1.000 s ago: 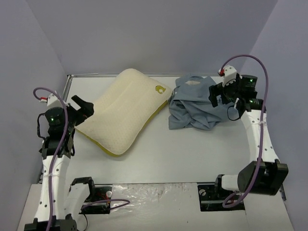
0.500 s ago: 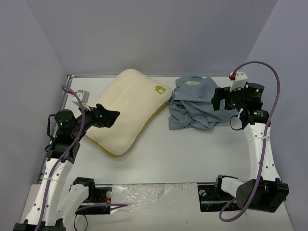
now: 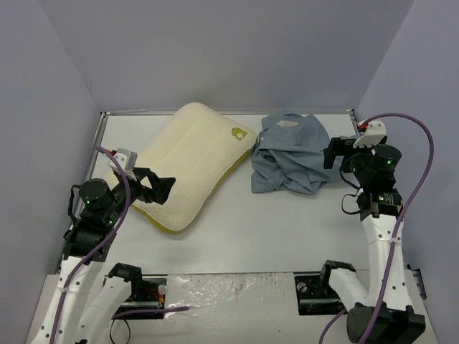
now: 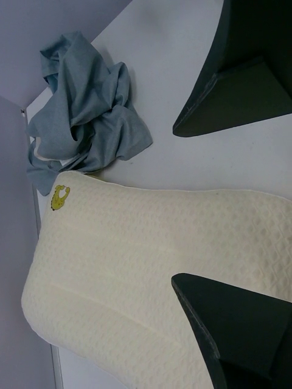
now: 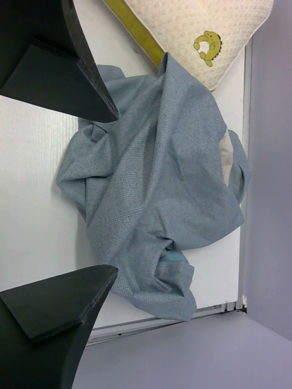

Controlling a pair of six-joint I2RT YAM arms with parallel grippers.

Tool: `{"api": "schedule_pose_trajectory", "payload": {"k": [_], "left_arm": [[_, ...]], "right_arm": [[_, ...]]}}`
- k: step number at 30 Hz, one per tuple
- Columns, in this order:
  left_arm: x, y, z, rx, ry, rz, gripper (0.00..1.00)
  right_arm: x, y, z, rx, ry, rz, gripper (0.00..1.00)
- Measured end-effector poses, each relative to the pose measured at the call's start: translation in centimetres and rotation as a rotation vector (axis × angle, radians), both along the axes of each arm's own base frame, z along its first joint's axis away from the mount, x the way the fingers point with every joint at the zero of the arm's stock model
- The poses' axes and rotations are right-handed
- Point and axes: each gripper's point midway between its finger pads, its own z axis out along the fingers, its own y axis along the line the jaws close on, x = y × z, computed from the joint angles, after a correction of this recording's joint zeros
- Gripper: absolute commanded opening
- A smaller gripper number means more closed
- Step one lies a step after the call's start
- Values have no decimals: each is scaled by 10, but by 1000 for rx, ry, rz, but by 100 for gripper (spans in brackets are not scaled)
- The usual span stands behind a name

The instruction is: Remove the pillowcase from the pillow

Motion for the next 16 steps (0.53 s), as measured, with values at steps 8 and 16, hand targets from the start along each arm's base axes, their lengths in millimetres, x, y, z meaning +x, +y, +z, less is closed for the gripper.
{"api": "schedule_pose_trajectory", "payload": {"k": [8, 16], "left_arm": [[2, 6, -15, 26, 31, 35, 94], [2, 9, -15, 30, 28, 50, 94]], "right_arm": [[0, -8, -11, 17, 9, -47, 100], [-4, -12, -4, 14, -17, -69, 100]]}}
